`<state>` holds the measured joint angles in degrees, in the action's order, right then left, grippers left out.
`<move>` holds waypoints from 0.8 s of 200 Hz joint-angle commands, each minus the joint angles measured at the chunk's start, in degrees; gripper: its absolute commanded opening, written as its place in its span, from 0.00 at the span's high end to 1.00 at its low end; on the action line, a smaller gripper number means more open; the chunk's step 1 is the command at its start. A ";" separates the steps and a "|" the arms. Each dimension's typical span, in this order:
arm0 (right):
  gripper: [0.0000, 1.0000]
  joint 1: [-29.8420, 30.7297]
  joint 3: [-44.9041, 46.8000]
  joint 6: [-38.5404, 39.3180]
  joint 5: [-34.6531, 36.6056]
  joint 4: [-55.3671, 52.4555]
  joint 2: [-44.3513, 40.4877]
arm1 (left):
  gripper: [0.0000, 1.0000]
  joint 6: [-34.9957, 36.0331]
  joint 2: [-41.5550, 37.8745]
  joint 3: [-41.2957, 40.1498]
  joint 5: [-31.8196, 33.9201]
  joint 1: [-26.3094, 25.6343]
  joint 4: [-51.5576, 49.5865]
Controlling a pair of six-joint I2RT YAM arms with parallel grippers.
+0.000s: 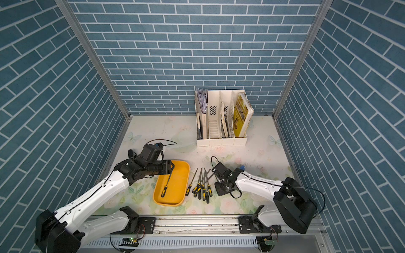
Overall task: Put the file tool into the storage box
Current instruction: Pick up the file tool from the center of the board, then place the file tool in the storage box.
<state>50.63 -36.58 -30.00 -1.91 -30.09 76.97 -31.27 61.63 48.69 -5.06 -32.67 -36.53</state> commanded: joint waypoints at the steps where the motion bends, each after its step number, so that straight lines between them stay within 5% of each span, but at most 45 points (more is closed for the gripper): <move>1: 0.90 0.26 -2.27 -1.01 3.26 -5.10 -3.07 | 0.39 0.03 0.33 0.27 -0.69 -0.21 0.46; 75: 0.99 -1.19 -13.95 -0.16 12.89 -16.93 -4.66 | 0.39 -3.68 0.00 2.03 -7.13 -0.36 5.03; 109: 1.00 0.96 -15.36 2.60 3.62 -10.00 -6.39 | 0.38 -11.82 -2.15 -0.79 -11.28 -4.56 15.10; 160: 1.00 6.60 -12.64 -2.65 -1.30 -2.67 -8.50 | 0.34 -21.76 -3.98 -4.72 -6.52 -11.13 24.55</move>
<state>54.61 -50.63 -30.00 -0.51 -36.58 69.41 -47.22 57.60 45.60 -13.80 -42.06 -17.78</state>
